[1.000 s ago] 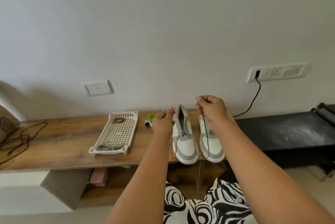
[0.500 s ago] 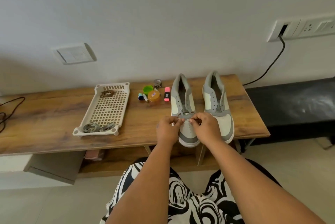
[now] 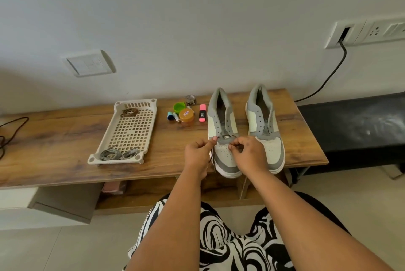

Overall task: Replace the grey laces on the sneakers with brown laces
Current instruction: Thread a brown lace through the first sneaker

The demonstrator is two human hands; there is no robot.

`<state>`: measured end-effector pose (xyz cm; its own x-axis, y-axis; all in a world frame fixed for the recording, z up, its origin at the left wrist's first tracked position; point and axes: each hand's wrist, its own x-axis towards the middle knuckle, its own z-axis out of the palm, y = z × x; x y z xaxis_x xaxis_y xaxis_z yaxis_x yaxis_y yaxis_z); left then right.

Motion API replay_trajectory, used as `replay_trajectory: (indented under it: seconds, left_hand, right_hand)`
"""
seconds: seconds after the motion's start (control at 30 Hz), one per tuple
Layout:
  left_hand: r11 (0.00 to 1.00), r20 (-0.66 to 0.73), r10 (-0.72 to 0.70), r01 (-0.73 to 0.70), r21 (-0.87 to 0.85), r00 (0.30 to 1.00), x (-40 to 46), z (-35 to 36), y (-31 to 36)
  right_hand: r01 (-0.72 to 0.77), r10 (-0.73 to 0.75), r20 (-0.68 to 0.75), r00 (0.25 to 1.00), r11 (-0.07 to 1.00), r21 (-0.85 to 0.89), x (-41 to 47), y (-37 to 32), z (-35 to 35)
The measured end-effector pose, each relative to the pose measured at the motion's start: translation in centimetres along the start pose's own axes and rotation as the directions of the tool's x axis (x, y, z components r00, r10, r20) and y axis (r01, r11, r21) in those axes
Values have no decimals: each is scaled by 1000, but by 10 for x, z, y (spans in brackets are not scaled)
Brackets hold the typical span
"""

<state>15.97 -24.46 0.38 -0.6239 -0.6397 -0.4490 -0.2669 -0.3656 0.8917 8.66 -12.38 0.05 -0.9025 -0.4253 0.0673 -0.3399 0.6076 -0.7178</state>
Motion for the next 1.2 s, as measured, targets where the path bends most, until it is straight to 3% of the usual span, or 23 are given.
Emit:
replay_trajectory:
  seconds: [0.1,0.2,0.37,0.63,0.73,0.9,1.07,1.2]
  left_hand:
    - [961,-44,109,-94,259,993,-2,2,2]
    - [819,-64,331,-253,515,941,-19,4,17]
    - [672,83,594,-550,495,800,-65,14,67]
    - [482,107,819,-776,407,564,-135,27,193]
    - [458,114,837,-799,390,535,-156,32,223]
    - [496,9,854,-819,288,521,-175,35,242]
    - [389,16,902,-827,405,432,-189,39,256]
    - [478,0,861,-808,346,509,-193,41,261]
  right_hand:
    - [-68,66,26,997,995,66,0,0,-5]
    - [-151,153,10,988,959,240,-1,-7,-18]
    - [20,23,-81,996,870,493,1,-51,-61]
    - [373,-263,-282,923,794,480,-6,-147,-169]
    - [417,-319,-279,906,788,453,-5,-173,-199]
    - [457,-326,-333,885,750,479,-4,-199,-226]
    - [470,-322,-359,876,738,485,-3,-212,-230]
    - [440,-277,-356,892,711,549,0,-216,-230]
